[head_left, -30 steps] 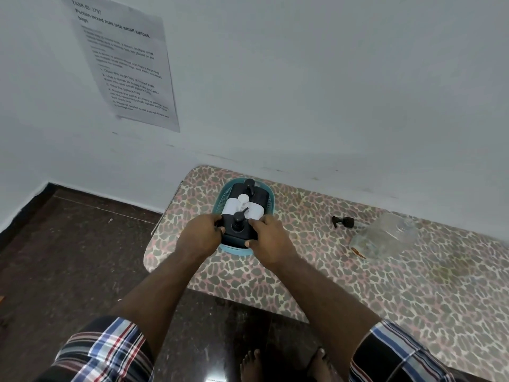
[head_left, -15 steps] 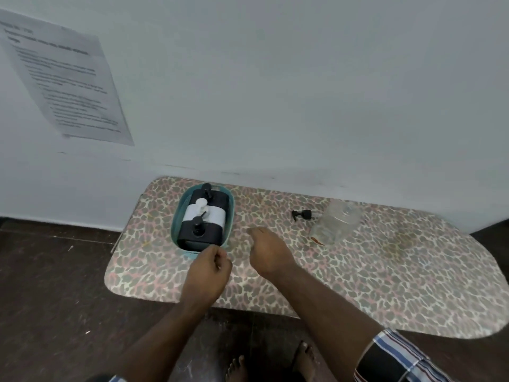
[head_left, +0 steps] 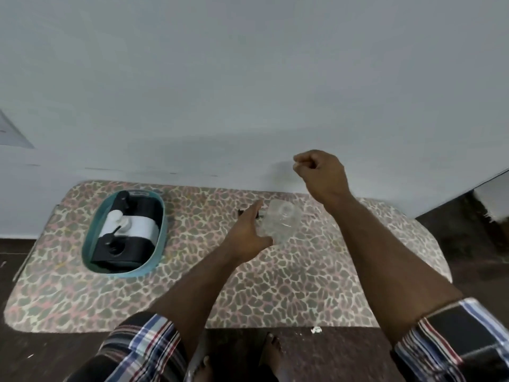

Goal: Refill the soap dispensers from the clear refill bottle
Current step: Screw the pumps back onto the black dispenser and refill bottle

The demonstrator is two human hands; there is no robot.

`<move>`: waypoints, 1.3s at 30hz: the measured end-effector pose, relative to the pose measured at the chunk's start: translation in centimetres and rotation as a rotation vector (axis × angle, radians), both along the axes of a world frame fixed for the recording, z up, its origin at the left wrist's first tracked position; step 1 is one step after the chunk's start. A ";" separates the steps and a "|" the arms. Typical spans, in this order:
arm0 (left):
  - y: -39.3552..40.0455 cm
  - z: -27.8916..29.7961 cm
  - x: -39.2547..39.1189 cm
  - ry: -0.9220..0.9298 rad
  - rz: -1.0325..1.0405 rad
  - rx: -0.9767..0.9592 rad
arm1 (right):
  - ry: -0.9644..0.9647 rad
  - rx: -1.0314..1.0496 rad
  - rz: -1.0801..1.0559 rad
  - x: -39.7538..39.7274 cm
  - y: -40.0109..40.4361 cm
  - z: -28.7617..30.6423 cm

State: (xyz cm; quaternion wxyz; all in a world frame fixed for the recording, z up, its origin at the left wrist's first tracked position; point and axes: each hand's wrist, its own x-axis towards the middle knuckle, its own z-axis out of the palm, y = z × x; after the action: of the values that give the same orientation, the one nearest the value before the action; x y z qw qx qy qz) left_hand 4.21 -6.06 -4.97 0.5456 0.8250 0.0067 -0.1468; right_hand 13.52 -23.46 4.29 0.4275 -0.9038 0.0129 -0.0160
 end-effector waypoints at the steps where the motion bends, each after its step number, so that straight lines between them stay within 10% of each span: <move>1: -0.8 -0.4 0.8 0.009 0.001 -0.009 | 0.061 -0.004 0.019 1.3 -1.2 -1.2; 14: 1.6 -3.2 -0.6 0.053 0.230 -0.095 | 0.298 -0.462 0.768 6.4 2.6 -17.5; 20: 4.3 -2.6 -2.2 0.131 0.309 -0.151 | 0.168 -0.453 0.682 5.8 5.1 -18.6; 28: 7.8 2.1 -3.0 0.080 0.288 -0.141 | 0.001 0.645 0.205 2.9 3.7 2.4; 39: 11.2 9.0 -5.8 -0.027 0.125 -0.089 | -0.274 0.895 0.254 -9.3 4.8 18.3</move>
State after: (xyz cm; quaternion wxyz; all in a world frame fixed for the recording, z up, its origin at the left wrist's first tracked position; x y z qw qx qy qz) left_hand -1.58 5.13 4.01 0.5900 0.7998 0.0442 -0.1016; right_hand 4.21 -18.70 22.56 0.7705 -0.6153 -0.1482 -0.0754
